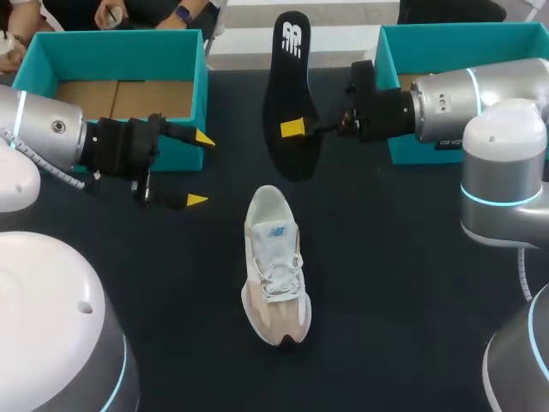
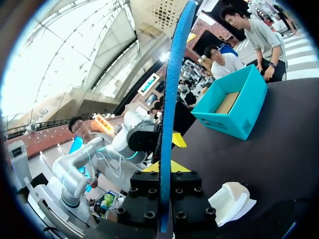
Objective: Take the shoe out of the shoebox, open the shoe tongue, remove and reinsert the insole, then place the shoe into the shoebox
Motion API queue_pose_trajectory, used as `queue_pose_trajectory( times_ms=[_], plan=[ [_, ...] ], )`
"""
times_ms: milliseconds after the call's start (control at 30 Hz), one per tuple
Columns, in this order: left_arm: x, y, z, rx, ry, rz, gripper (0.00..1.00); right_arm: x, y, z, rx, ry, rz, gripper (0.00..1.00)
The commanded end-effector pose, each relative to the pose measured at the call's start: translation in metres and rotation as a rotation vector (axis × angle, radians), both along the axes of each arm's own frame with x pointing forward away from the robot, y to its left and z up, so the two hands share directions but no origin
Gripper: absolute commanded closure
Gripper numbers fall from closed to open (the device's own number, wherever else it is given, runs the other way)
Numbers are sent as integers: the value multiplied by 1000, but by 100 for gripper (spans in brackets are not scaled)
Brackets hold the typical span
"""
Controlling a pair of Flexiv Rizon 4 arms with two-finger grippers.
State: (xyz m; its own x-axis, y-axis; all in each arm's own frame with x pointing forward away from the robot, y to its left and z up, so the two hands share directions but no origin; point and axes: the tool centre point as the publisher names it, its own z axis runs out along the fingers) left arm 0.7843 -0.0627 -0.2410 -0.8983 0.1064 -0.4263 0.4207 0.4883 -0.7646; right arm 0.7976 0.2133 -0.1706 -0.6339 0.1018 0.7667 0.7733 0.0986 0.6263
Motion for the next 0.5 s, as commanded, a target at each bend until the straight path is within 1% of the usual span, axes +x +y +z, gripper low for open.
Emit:
queue_pose_trajectory(
  times_ms=[33, 100, 167, 233, 267, 333, 367, 400, 433, 467, 500],
  plan=[
    [0, -1, -3, 17, 14, 0, 0, 7, -7, -19, -7, -86, -26, 100],
    [-1, 0, -8, 17, 20, 0, 0, 11, -10, -28, -4, -120, -45, 100],
    [-3, 3, -19, 11, 32, -15, 0, 15, -13, -42, 10, -168, -48, 100],
    [-4, 6, -31, 11, 72, -17, 0, 19, -12, -53, 14, -191, -43, 100],
    [-4, 6, -32, 10, 75, -19, 0, 20, -12, -54, 15, -195, -44, 100],
    [-4, 7, -44, 10, 107, -21, 0, 24, -11, -60, 10, -221, -45, 100],
    [-4, 7, -44, 10, 107, -21, 0, 24, -11, -60, 10, -221, -45, 100],
    [-1, 5, -60, -5, 138, -21, 0, 27, -9, -70, 27, -235, -38, 100],
    [-1, 4, -65, -10, 149, -33, 0, 27, -9, -75, 26, -230, -39, 100],
    [-1, 3, -67, -16, 149, -37, 0, 27, -7, -78, 32, -248, -25, 100],
    [0, 1, -75, -11, 166, -45, 0, 27, -6, -80, 33, -250, -17, 100]
  ],
)
